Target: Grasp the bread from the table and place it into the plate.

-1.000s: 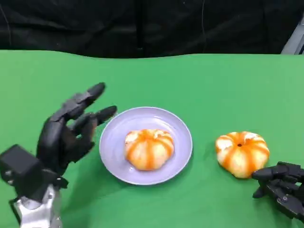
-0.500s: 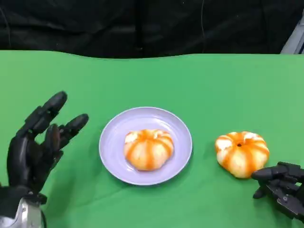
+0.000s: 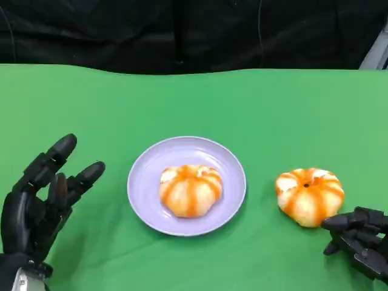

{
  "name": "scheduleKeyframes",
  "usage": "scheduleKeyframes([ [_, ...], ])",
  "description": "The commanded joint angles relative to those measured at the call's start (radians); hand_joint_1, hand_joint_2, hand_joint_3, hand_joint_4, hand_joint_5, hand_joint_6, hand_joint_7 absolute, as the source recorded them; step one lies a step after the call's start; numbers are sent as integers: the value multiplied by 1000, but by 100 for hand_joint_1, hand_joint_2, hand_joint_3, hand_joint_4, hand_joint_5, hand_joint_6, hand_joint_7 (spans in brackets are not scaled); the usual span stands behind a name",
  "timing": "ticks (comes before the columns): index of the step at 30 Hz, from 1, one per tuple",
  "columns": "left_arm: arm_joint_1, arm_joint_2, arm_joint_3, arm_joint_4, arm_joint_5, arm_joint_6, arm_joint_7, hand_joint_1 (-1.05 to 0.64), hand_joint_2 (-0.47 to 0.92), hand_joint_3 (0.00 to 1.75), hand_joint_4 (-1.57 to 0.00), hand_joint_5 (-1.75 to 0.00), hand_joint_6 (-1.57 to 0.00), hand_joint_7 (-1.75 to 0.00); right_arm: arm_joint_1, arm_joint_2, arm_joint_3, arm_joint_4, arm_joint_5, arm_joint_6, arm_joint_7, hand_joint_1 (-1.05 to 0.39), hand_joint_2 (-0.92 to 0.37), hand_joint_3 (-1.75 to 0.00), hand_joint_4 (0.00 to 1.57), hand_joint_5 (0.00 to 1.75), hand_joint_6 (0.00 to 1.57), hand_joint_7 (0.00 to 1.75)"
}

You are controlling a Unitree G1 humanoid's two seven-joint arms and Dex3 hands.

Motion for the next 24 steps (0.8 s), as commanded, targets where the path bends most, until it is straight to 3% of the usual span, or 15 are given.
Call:
scheduleKeyframes([
  [1,4,12,9,1,4,7,-9,-76,92,54,-84,-2,-61,-1,4,-19,-5,-7,9,4,0,-2,-92,-36,77,133,105,48],
  [5,15,23,0,39,31,-13,-8,-76,92,54,-84,-2,-61,-1,6,-18,-5,-9,7,-3,-4,-2,-92,-36,76,133,105,48],
  [6,22,30,-7,69,52,-29,-7,-54,92,41,-88,-3,-67,-2,7,-18,-5,-11,5,-7,-6,-3,-92,-36,77,134,105,48],
  [9,10,64,-24,155,117,-110,-24,-29,92,25,-98,-7,-83,-6,8,-19,-5,-11,1,-16,-12,-4,-92,-36,78,133,105,49],
  [12,-10,91,-38,211,168,-165,-28,-23,92,15,-107,-10,-94,-8,8,-24,-3,-9,-8,-23,-19,-4,-92,-36,78,132,105,50],
  [17,-33,121,-51,261,188,-185,-81,-16,92,8,-110,-9,-107,-9,2,-24,-7,2,8,-18,-1,-3,-92,-37,79,132,105,50],
  [24,-42,137,-61,286,229,-205,-61,-7,92,13,-114,-9,-118,-9,1,-24,-7,-3,3,-6,-6,-5,-92,-35,79,131,105,50],
])
